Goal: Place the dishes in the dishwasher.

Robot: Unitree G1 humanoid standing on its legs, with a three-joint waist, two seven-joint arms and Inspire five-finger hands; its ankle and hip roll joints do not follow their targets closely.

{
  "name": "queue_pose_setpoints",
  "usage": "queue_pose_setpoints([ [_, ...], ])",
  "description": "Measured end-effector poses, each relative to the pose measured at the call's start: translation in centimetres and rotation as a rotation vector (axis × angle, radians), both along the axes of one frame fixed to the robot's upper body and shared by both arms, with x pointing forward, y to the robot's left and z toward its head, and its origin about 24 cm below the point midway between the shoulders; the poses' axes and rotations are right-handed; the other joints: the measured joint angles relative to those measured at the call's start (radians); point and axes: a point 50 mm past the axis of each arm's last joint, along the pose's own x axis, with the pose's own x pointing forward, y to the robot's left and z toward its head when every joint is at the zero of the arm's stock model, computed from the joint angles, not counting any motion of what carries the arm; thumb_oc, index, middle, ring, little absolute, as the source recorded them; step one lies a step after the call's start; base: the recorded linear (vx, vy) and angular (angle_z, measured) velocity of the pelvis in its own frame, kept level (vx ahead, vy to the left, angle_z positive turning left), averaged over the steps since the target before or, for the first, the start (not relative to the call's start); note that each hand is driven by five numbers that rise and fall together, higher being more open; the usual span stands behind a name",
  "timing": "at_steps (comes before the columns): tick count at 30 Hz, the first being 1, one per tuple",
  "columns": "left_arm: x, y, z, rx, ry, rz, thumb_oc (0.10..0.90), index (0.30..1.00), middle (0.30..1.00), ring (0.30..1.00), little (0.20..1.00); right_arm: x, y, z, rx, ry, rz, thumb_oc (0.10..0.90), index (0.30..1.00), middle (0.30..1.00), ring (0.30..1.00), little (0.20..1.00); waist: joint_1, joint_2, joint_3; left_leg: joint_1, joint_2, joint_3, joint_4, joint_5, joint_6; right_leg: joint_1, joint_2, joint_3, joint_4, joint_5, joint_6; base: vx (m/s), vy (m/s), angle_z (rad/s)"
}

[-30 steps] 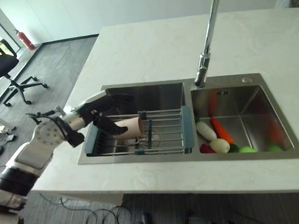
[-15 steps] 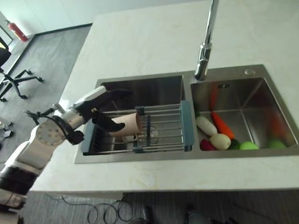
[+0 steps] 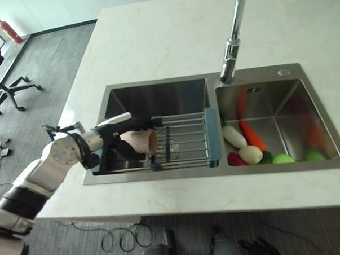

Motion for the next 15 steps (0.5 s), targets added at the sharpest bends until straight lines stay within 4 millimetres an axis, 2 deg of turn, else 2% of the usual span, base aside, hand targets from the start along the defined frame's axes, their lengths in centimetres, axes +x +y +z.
queue_pose_setpoints([
  [11,0.07,0.95,-0.44,0.173,-0.108,0.060,0.800,0.900,0.900,0.900,0.900,0.01,-0.43,0.18,-0.014,-0.001,-0.002,0.800,0.900,0.900,0.900,0.900,0.000,0.000,0.001,-0.011,0.000,-0.010,0.001,0.001,0.002,-0.005,0.000,-0.005,-0.004,0.002,0.000,0.00,0.002,0.02],
  [15,0.05,0.78,-0.40,0.209,-0.137,0.045,0.800,0.900,0.900,0.900,0.900,0.24,-0.63,0.34,-0.019,-0.009,0.001,0.800,0.900,0.900,0.900,0.900,-0.002,0.001,0.022,-0.015,0.000,-0.010,0.001,0.001,0.002,-0.010,0.000,-0.005,-0.004,0.002,0.000,0.00,0.000,0.00],
])
